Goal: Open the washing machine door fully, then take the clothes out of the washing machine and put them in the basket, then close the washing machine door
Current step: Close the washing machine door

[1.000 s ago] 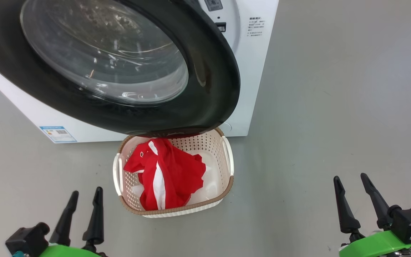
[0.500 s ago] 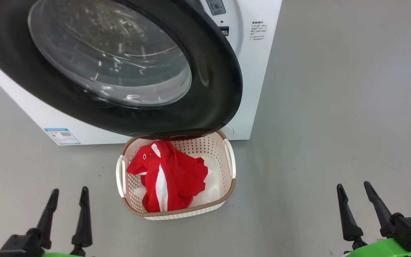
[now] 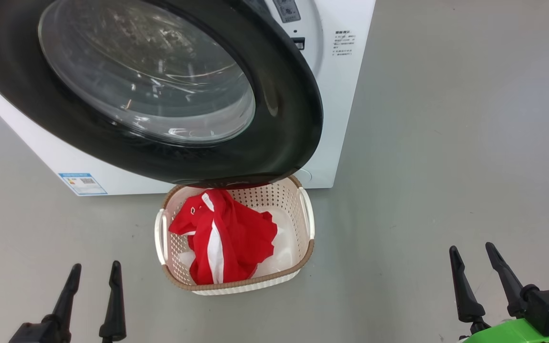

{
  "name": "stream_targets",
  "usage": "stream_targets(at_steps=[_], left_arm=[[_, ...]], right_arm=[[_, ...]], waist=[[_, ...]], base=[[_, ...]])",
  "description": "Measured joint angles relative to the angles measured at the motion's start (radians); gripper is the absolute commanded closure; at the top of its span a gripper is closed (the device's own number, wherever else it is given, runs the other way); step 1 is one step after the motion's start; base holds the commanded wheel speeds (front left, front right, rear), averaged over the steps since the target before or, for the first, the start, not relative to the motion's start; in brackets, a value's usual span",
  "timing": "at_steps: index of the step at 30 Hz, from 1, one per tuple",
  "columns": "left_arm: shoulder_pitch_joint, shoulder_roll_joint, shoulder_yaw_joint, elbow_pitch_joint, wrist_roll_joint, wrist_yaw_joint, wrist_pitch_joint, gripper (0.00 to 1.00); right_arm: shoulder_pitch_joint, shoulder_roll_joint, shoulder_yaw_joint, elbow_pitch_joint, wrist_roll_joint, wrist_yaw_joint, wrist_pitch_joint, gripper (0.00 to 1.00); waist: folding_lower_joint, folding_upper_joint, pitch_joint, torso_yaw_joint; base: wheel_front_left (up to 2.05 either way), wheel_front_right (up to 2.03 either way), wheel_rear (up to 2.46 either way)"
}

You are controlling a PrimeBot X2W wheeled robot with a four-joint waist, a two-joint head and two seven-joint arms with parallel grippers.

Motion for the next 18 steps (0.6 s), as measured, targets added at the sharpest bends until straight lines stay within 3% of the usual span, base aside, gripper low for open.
stream_targets(at_steps=[14, 15, 16, 17, 18], left_arm=[[-0.001, -0.002, -0.006, 0.000, -0.001, 0.000, 0.000, 0.00], [-0.001, -0.002, -0.007, 0.000, -0.002, 0.000, 0.000, 0.00], [-0.001, -0.002, -0.008, 0.000, -0.002, 0.000, 0.000, 0.00], [-0.001, -0.002, -0.011, 0.000, -0.004, 0.000, 0.000, 0.00], [-0.001, -0.002, -0.015, 0.000, -0.005, 0.000, 0.000, 0.00]], right_arm=[[0.000, 0.000, 0.001, -0.001, -0.001, 0.000, 0.000, 0.00], [0.000, 0.000, 0.004, -0.002, -0.001, 0.000, 0.000, 0.15], [0.000, 0.000, 0.008, -0.002, -0.001, 0.000, 0.000, 0.55], [-0.001, 0.000, 0.012, -0.003, 0.000, 0.000, 0.000, 0.72], [-0.002, 0.000, 0.017, -0.004, 0.000, 0.000, 0.000, 1.00]], waist=[[0.0000, 0.0000, 0.006, 0.009], [0.0000, 0.0000, 0.006, 0.011], [0.0000, 0.0000, 0.006, 0.012], [0.0000, 0.0000, 0.006, 0.015], [0.0000, 0.0000, 0.006, 0.017]], base=[[0.00, 0.00, 0.00], [0.00, 0.00, 0.00], [0.00, 0.00, 0.00], [0.00, 0.00, 0.00], [0.00, 0.00, 0.00]])
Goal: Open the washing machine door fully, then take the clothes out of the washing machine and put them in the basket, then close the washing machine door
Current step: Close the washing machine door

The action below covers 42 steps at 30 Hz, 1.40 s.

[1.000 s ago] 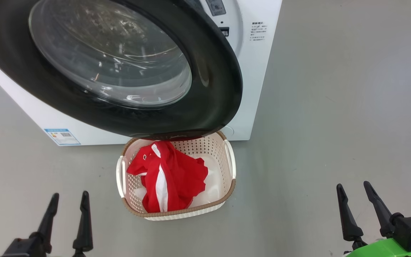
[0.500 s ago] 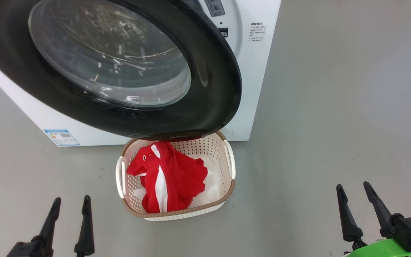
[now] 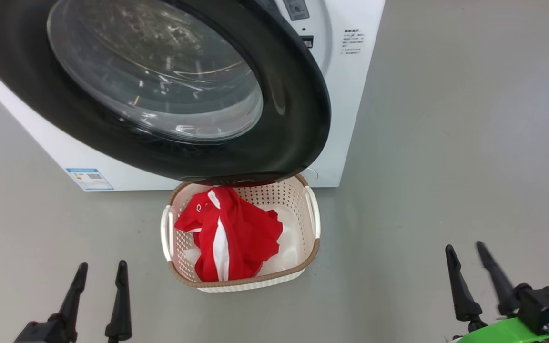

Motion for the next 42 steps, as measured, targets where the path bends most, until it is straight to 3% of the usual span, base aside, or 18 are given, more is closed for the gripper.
stream_targets(at_steps=[6, 25, 42], left_arm=[[-0.002, 0.000, -0.029, 0.003, -0.023, 0.000, 0.000, 0.00], [-0.044, -0.001, -0.114, 0.004, -0.100, 0.000, 0.000, 0.00], [-0.130, -0.003, -0.196, -0.018, -0.162, 0.012, 0.000, 0.00]], right_arm=[[-0.023, 0.000, 0.054, 0.000, 0.002, 0.000, 0.000, 1.00], [-0.301, -0.025, 0.173, 0.037, 0.000, 0.000, 0.000, 1.00], [-0.482, -0.064, 0.159, 0.070, 0.000, 0.000, 0.000, 1.00]], waist=[[0.0000, 0.0000, -0.001, 0.026], [0.0000, 0.0000, 0.038, 0.157], [0.0000, 0.0000, 0.166, 0.235]], base=[[0.00, 0.00, 0.00], [0.00, 0.00, 0.00], [0.00, 0.00, 0.00]])
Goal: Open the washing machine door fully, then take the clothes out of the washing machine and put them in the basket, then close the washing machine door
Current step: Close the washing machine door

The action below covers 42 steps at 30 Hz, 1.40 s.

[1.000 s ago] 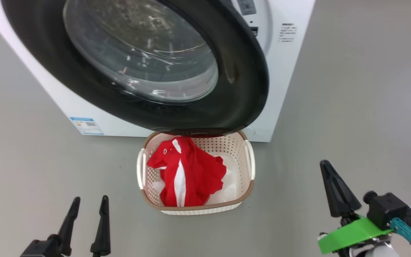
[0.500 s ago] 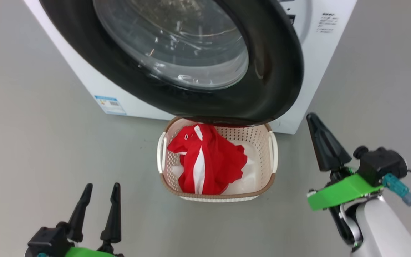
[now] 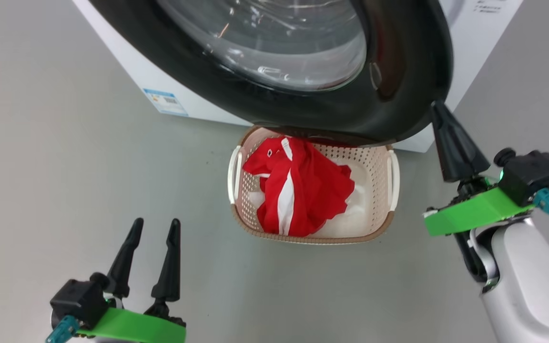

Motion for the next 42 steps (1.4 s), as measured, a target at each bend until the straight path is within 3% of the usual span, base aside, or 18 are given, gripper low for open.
stream_targets(at_steps=[26, 42], left_arm=[[-0.123, -0.006, -0.086, -0.046, -0.086, 0.018, 0.000, 0.00], [-0.148, -0.008, -0.103, -0.057, -0.103, 0.025, 0.000, 0.00]], right_arm=[[-0.222, -0.057, -0.089, -0.001, 0.000, 0.003, -0.001, 1.00], [-0.285, -0.060, -0.134, -0.002, 0.002, 0.009, -0.001, 1.00]], waist=[[0.0000, 0.0000, 0.187, 0.074], [0.0000, 0.0000, 0.241, 0.108]], base=[[0.00, 0.00, 0.00], [0.00, 0.00, 0.00]])
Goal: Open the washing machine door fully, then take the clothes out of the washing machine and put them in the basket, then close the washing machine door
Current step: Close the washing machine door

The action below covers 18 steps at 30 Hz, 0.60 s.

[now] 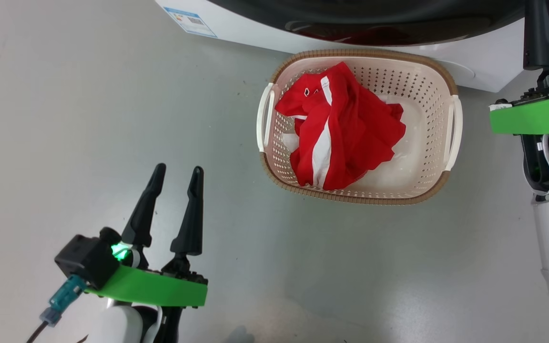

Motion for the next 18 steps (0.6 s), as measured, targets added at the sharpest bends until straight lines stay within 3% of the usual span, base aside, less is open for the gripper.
stream_targets(at_steps=[18], left_arm=[[-0.014, -0.001, -0.003, 0.002, 0.000, 0.000, 0.000, 0.00]], right_arm=[[-0.033, 0.022, -0.006, 0.023, 0.015, 0.008, 0.000, 1.00]], waist=[[0.0000, 0.0000, -0.007, -0.005]], base=[[0.00, 0.00, 0.00]])
